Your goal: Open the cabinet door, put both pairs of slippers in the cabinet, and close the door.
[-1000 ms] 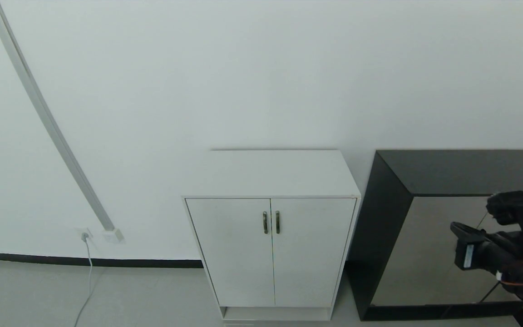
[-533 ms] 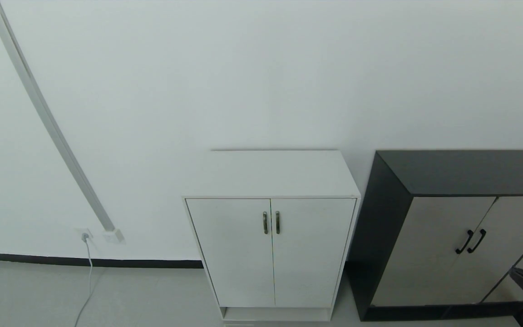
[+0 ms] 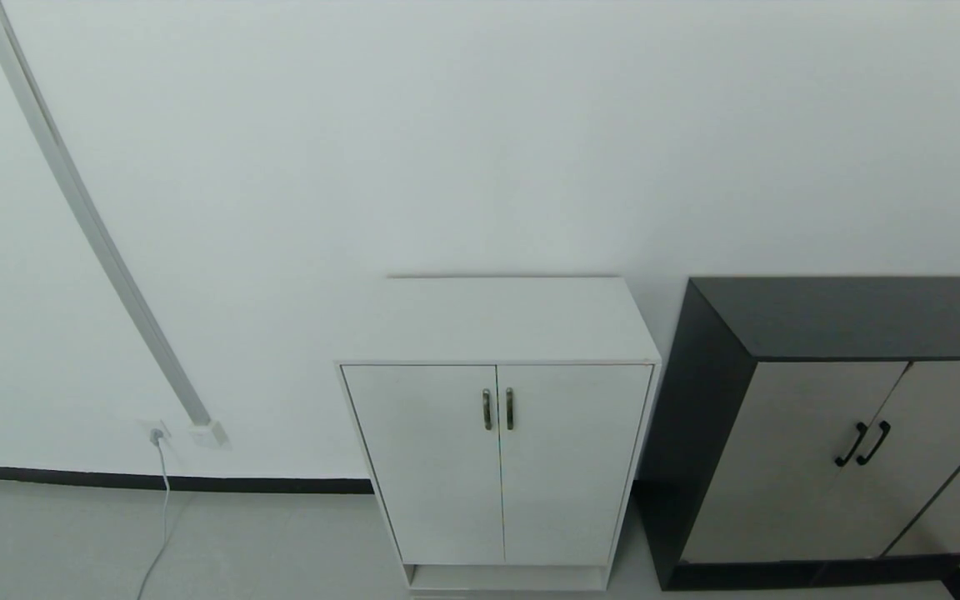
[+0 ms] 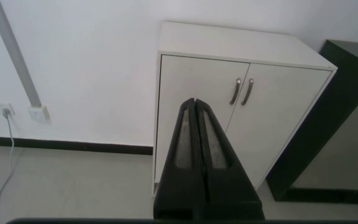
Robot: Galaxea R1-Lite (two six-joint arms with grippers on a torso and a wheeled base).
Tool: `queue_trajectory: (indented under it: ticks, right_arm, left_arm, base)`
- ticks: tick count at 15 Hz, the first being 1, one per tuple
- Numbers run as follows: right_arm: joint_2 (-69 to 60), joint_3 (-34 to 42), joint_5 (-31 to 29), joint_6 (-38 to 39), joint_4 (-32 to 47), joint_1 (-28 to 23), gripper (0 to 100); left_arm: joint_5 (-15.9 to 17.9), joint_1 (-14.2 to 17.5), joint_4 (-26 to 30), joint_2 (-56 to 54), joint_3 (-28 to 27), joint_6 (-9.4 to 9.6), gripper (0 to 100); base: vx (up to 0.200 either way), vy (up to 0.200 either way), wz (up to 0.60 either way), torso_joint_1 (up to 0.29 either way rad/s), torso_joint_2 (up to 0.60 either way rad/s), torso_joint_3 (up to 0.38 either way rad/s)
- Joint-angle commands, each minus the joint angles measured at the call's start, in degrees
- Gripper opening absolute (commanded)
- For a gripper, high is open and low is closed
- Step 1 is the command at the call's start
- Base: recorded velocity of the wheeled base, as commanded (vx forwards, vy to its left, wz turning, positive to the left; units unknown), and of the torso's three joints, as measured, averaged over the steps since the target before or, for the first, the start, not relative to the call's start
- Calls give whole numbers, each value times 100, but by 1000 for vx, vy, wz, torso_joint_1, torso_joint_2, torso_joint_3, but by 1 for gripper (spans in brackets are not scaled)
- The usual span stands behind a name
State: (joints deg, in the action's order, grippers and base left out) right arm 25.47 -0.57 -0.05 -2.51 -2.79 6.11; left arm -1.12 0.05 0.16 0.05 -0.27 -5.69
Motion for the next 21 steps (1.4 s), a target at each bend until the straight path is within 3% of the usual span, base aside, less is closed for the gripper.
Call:
queue_trajectory:
  ticks: [1, 3, 7, 11, 16, 21]
  right_arm:
    - [-965, 57, 471, -48, 218, 40, 0]
    - [-1000, 57, 532, -92, 306, -13, 0]
    - [-1800, 57, 515, -92, 297, -725, 0]
    - [-2547, 57, 515, -56, 297, -646, 0]
    - [-2538, 57, -13, 471, 235, -637, 0]
    - [-2538, 57, 5, 444, 235, -637, 0]
  left_arm:
    - [-2, 4, 2, 4, 0, -2, 0]
    - [-2, 4, 2, 4, 0, -2, 0]
    - [-2, 4, 2, 4, 0, -2, 0]
    - [-2, 4, 2, 4, 0, -2, 0]
    - [-2, 4, 2, 4, 0, 16, 0]
    - [-2, 4, 2, 4, 9, 16, 0]
  base:
    - [0, 0, 0, 0, 0, 0]
    - [0, 0, 0, 0, 0, 0]
    - [0, 0, 0, 0, 0, 0]
    - [0, 0, 0, 0, 0, 0]
    - [0, 0, 0, 0, 0, 0]
    - [0, 0, 0, 0, 0, 0]
